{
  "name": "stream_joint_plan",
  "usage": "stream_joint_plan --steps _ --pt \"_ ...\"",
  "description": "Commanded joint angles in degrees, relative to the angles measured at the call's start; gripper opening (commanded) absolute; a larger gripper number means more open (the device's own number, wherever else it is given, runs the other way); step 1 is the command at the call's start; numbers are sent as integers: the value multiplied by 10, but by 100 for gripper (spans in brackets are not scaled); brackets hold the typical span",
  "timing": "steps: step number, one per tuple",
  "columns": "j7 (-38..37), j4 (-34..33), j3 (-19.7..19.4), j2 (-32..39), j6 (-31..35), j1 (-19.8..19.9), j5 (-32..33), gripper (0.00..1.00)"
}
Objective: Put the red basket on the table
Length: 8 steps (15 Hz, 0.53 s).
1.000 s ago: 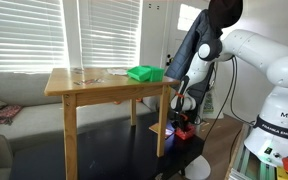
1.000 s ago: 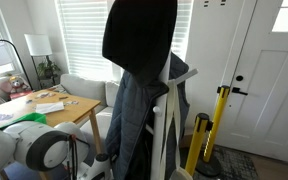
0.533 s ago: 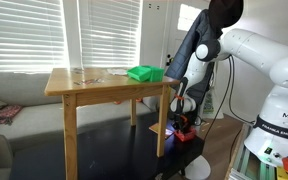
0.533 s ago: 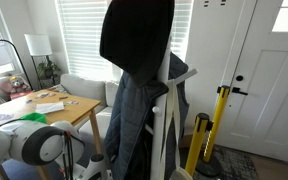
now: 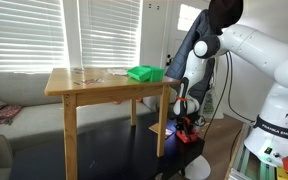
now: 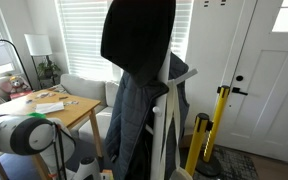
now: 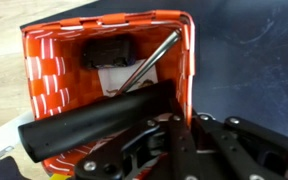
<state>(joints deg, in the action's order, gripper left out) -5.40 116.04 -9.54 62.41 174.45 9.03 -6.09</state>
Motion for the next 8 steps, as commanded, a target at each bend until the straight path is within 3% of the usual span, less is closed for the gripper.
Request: stream_joint_plan --steps 1,8 --pt "-10 103 -28 -72 17 -46 1 1" --pt "-25 210 -96 -133 49 -154 1 1"
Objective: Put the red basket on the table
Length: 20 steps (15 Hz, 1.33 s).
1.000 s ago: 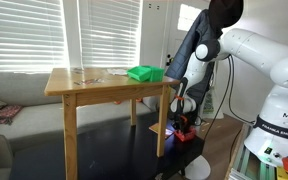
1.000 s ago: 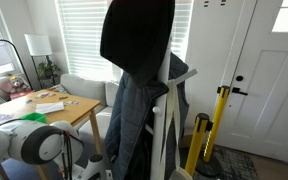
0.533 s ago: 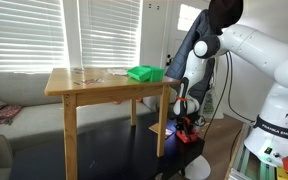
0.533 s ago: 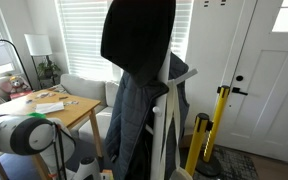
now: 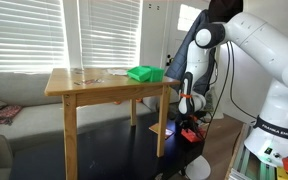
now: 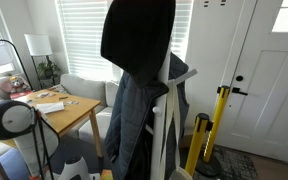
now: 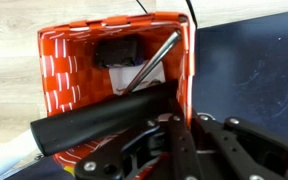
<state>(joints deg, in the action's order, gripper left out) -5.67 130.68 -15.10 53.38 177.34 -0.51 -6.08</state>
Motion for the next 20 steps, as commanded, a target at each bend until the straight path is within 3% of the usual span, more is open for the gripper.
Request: stream_joint_plan --steps 1,14,15,20 --pt "-27 81 -56 -49 24 -81 0 1" --pt "28 310 -271 -184 57 -363 15 1" --pt "24 266 -262 -157 36 -365 11 1" --pt "13 266 -294 -154 37 -456 3 1"
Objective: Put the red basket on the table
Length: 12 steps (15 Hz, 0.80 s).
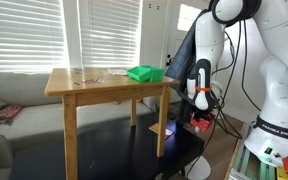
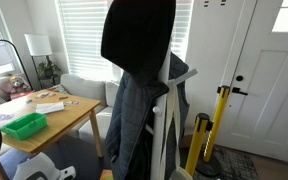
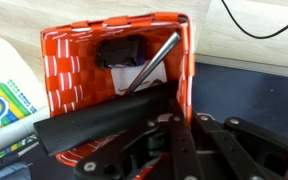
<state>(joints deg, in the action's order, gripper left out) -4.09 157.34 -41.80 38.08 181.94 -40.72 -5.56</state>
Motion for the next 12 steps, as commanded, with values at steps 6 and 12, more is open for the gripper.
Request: stream_joint_plan --steps 6,12 --pt "-12 -2 -91 31 -40 -174 -1 1" --pt "-10 -2 -131 57 -65 -246 17 1"
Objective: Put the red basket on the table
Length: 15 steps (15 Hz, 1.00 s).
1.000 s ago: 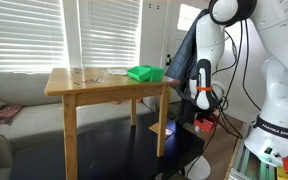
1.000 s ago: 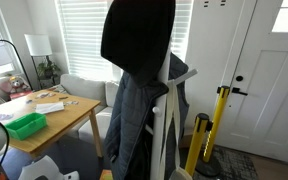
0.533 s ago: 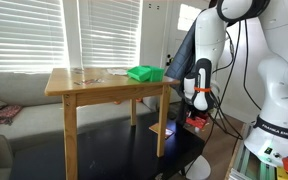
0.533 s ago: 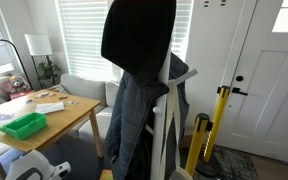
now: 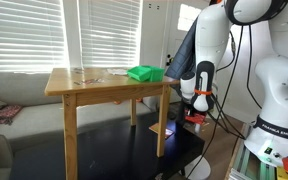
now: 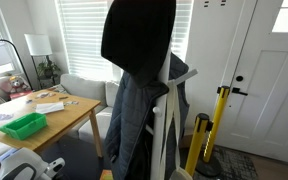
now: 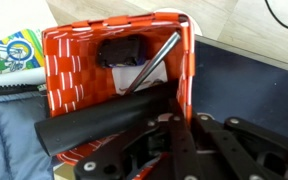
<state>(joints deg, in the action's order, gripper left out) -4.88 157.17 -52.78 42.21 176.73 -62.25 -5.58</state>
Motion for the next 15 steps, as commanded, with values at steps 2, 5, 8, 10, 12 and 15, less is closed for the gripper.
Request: stream_joint_plan --steps 2,5,8,10,12,15 --pt "-6 -1 -5 7 -2 -13 12 4" --pt "-6 -1 -6 11 -2 -17 13 4" --pt "-2 -1 -17 15 -3 -27 17 1" --pt "29 -2 -46 12 -2 -45 38 1" --pt "47 5 -87 17 -14 -78 57 1" --pt "86 1 -150 24 -53 -116 91 1"
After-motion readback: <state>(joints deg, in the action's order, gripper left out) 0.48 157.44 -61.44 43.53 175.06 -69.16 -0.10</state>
